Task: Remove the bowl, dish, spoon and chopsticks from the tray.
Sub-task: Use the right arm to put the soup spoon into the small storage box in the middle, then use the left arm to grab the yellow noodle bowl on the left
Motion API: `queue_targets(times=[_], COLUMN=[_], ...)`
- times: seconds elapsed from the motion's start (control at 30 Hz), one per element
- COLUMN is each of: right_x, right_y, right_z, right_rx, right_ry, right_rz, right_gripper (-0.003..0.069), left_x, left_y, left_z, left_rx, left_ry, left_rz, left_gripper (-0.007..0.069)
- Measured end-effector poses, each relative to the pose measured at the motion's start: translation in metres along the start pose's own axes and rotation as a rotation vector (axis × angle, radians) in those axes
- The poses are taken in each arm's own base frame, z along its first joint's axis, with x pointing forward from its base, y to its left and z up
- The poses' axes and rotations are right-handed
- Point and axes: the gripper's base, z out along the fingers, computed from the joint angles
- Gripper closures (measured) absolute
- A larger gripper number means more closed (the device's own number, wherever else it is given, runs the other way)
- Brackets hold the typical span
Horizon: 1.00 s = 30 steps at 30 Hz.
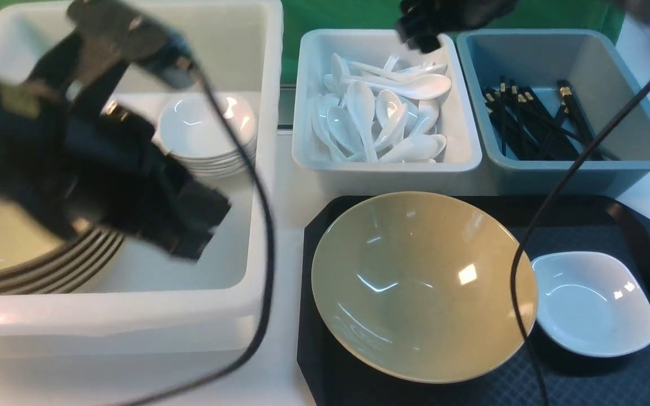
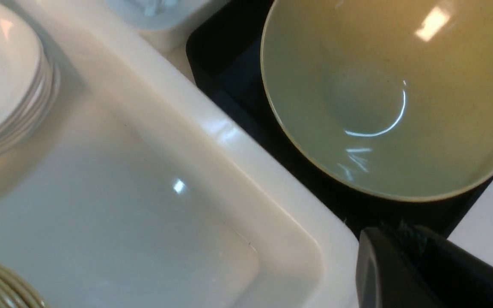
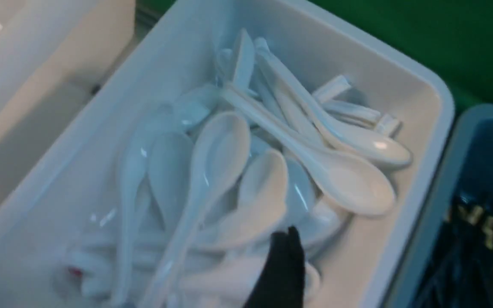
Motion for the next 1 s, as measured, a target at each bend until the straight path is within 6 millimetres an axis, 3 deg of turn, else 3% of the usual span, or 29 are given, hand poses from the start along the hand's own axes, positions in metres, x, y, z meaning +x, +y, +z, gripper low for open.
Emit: queue_targets(times=[0.13, 0.23, 0.27, 0.37, 0.5, 0.63, 0.77, 0.87, 0.93, 1.0], right_x=[0.011, 0.026, 0.027, 0.057, 0.096, 0.139, 0.169, 0.179, 0.183, 0.183], right_y=[-0.010, -0.011, -0.011, -0.009, -0.007, -0.003, 0.001, 0.002, 0.002, 0.001], right_z=[-0.062, -0.096, -0.098, -0.137, -0.165, -0.179, -0.188, -0.192, -0.197, -0.199], right_rx=[-0.005, -0.034, -0.037, -0.081, -0.096, -0.109, -0.113, -0.110, -0.106, -0.102], right_ry=[0.131, 0.144, 0.144, 0.155, 0.184, 0.199, 0.162, 0.138, 0.099, 0.071], right_rz=[-0.085, -0.095, -0.096, -0.084, -0.084, -0.074, -0.070, -0.069, -0.065, -0.064], right_gripper=[0.0140, 0.0220, 0.0225, 0.0325, 0.0404, 0.0454, 0.0459, 0.0459, 0.0459, 0.0456], left_x=[-0.040, -0.059, -0.063, -0.079, -0.089, -0.089, -0.080, -0.074, -0.068, -0.063], left_y=[-0.005, -0.016, -0.018, -0.025, -0.018, 0.002, 0.022, 0.026, 0.027, 0.026], left_z=[0.037, 0.071, 0.074, 0.114, 0.148, 0.180, 0.212, 0.226, 0.240, 0.250], left_rx=[0.018, 0.013, 0.007, -0.033, -0.068, -0.088, -0.106, -0.106, -0.099, -0.081], left_ry=[0.104, 0.185, 0.187, 0.261, 0.327, 0.396, 0.441, 0.470, 0.496, 0.516], left_rz=[0.125, 0.206, 0.214, 0.219, 0.137, 0.066, 0.020, 0.014, 0.010, -0.004], left_gripper=[0.0580, 0.0514, 0.0501, 0.0359, 0.0181, 0.0080, 0.0065, 0.0069, 0.0095, 0.0167])
